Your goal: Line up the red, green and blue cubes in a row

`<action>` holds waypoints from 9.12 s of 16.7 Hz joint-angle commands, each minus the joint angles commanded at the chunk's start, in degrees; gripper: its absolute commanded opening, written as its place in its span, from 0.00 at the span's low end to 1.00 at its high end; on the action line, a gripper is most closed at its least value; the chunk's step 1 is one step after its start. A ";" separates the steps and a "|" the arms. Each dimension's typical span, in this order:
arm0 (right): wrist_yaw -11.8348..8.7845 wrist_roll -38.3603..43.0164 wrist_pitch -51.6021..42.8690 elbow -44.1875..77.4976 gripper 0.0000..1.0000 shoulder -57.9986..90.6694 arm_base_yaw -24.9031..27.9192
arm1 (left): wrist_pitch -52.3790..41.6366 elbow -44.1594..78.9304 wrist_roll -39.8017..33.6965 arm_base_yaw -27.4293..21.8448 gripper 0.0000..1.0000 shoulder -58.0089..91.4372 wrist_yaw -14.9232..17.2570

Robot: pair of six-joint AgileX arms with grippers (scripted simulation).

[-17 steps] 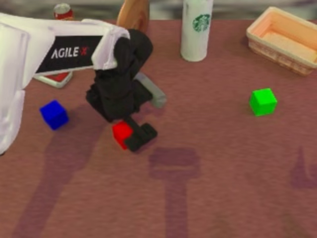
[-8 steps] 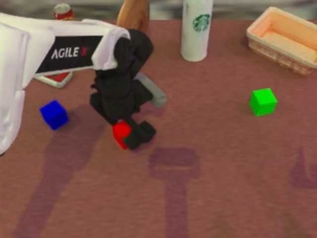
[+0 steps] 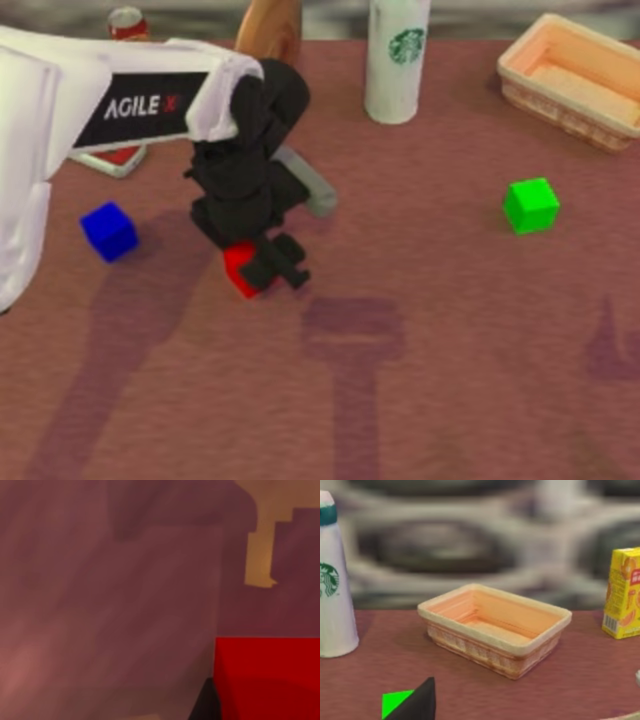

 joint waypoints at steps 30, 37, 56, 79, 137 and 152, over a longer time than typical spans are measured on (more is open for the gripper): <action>0.00 0.00 0.00 0.00 1.00 0.00 0.00 | -12.91 -4.30 24.08 -4.95 0.00 -17.81 1.08; 0.00 0.00 0.00 0.00 1.00 0.00 0.00 | -12.10 -8.12 29.91 -6.46 0.00 -21.54 1.18; 0.00 0.00 0.00 0.00 1.00 0.00 0.00 | 2.50 -17.44 29.95 -6.50 0.38 -16.27 1.21; 0.00 0.00 0.00 0.00 1.00 0.00 0.00 | -7.22 -11.51 30.03 -5.57 1.00 -19.27 1.19; 0.33 -0.04 -61.41 112.12 1.00 140.70 12.95 | 51.11 -92.23 -25.41 29.48 1.00 -131.11 -0.23; 0.33 -0.04 -61.41 112.12 0.00 140.70 12.95 | 51.11 -92.23 -25.41 29.48 1.00 -131.11 -0.23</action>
